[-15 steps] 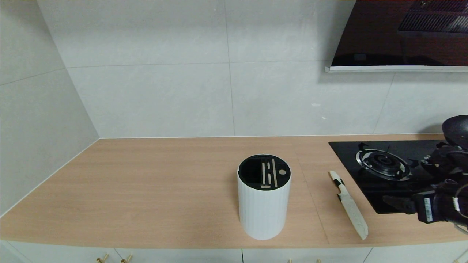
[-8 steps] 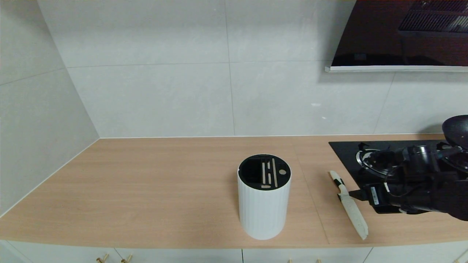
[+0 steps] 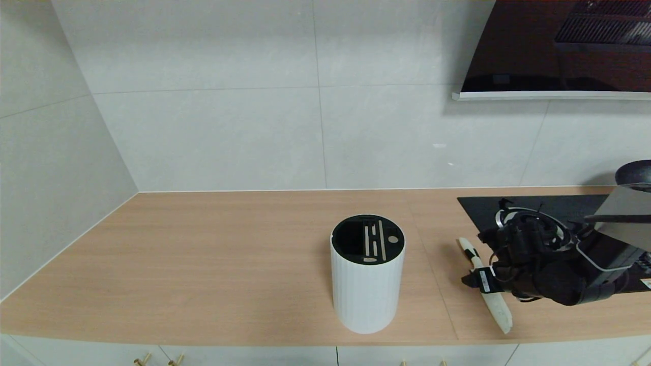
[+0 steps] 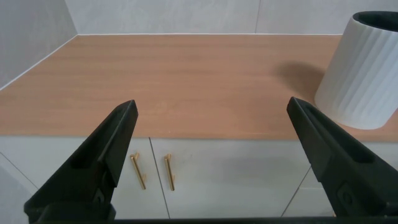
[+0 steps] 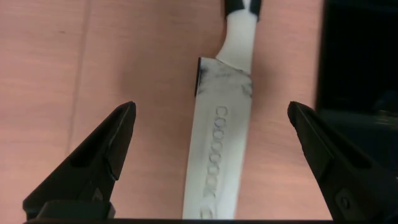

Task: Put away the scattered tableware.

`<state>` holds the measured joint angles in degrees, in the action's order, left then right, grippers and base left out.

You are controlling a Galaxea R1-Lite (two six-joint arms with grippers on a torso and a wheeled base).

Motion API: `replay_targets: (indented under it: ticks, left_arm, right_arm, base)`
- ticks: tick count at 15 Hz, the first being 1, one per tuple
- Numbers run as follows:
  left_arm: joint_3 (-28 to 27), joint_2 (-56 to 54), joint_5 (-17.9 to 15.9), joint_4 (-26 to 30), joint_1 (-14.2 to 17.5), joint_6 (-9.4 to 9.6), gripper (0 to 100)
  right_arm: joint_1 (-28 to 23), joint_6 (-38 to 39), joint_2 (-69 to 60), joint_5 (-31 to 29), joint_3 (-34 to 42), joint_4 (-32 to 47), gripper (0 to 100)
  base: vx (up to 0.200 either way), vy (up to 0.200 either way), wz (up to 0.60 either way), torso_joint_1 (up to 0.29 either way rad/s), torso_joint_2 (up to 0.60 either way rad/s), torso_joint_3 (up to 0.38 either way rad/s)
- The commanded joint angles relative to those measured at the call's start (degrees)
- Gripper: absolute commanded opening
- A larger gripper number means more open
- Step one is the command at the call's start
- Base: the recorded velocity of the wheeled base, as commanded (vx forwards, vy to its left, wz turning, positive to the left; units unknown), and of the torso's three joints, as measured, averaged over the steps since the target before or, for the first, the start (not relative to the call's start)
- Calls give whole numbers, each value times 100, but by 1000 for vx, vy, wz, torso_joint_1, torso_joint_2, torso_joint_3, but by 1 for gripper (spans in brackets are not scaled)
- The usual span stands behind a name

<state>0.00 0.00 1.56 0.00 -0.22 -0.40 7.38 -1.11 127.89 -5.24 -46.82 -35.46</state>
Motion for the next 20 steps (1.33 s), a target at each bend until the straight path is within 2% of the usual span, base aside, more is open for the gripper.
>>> replay_targets:
  ticks: [1, 9, 10, 20]
  left_arm:
    - [0, 0, 2, 0, 4, -4, 100]
    - [0, 0, 2, 0, 4, -4, 100]
    - [0, 0, 2, 0, -4, -4, 100]
    - [0, 0, 2, 0, -4, -4, 100]
  right_arm:
    - [-8, 58, 342, -3, -169, -66, 100]
    - [-105, 181, 579, -3, -336, -259, 100]
    - [-114, 181, 597, -3, -336, -259, 0]
    - [-114, 190, 465, -38, -319, -251, 0]
  base:
    - [0, 0, 0, 0, 0, 0]
    - [0, 0, 0, 0, 0, 0]
    - [0, 0, 0, 0, 0, 0]
    - [0, 0, 0, 0, 0, 0]
